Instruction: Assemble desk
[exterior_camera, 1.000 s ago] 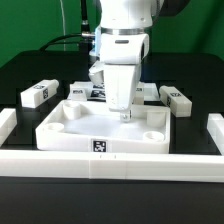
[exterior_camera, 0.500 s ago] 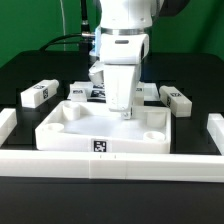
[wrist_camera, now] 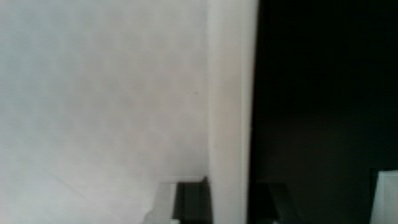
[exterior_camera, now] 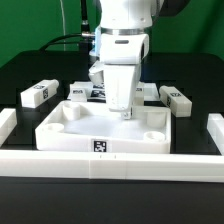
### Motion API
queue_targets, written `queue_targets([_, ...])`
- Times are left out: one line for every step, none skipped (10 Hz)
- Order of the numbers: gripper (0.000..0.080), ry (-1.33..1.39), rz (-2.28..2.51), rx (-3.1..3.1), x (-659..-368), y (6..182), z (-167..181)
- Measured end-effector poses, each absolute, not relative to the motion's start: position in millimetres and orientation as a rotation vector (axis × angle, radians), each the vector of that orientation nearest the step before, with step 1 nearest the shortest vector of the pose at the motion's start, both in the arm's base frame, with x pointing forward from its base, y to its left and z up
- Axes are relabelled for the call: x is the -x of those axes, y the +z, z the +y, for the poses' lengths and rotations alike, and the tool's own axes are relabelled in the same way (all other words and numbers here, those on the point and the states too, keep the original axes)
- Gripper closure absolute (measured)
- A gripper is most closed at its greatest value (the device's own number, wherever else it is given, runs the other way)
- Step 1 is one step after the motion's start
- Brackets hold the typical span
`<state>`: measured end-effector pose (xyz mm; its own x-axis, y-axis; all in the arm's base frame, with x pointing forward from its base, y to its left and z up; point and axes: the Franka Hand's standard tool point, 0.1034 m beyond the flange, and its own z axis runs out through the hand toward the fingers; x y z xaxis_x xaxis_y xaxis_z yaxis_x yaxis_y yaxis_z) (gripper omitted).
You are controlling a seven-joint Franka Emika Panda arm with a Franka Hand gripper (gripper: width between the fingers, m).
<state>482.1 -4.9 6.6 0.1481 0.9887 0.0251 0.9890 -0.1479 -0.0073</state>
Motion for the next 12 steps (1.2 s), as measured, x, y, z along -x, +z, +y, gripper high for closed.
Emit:
queue_targets([0.0742,-0.017,-2.08,2.322,-488.4,6.6,-2.1])
queue_targets([0.0742,-0.017,-2.099,2.305,-492.2,6.6,-1.7])
queue_targets([0.0742,-0.018,-2.093,2.311,-491.3,6.5,-2.2])
queue_targets([0.0742,-0.018,-2.093,2.311,-491.3,6.5,-2.2])
queue_targets([0.0742,-0.018,-2.093,2.311,-491.3,6.5,-2.2])
queue_targets([0.0742,-0.018,-2.093,2.311,-491.3,6.5,-2.2])
queue_targets([0.0742,-0.019,-2.095,2.309,-491.6,6.5,-1.6])
queue_targets([0.0742,-0.024,-2.115,2.292,-494.9,6.8,4.8])
queue_targets([0.0742,-0.019,-2.123,2.275,-497.7,8.5,9.8])
queue_targets([0.0742,-0.023,-2.128,2.271,-499.7,9.4,12.2])
queue_targets([0.0742,-0.023,-2.131,2.26,-499.2,7.4,16.4])
queue_targets([0.0742,-0.027,-2.135,2.253,-499.9,6.5,19.9])
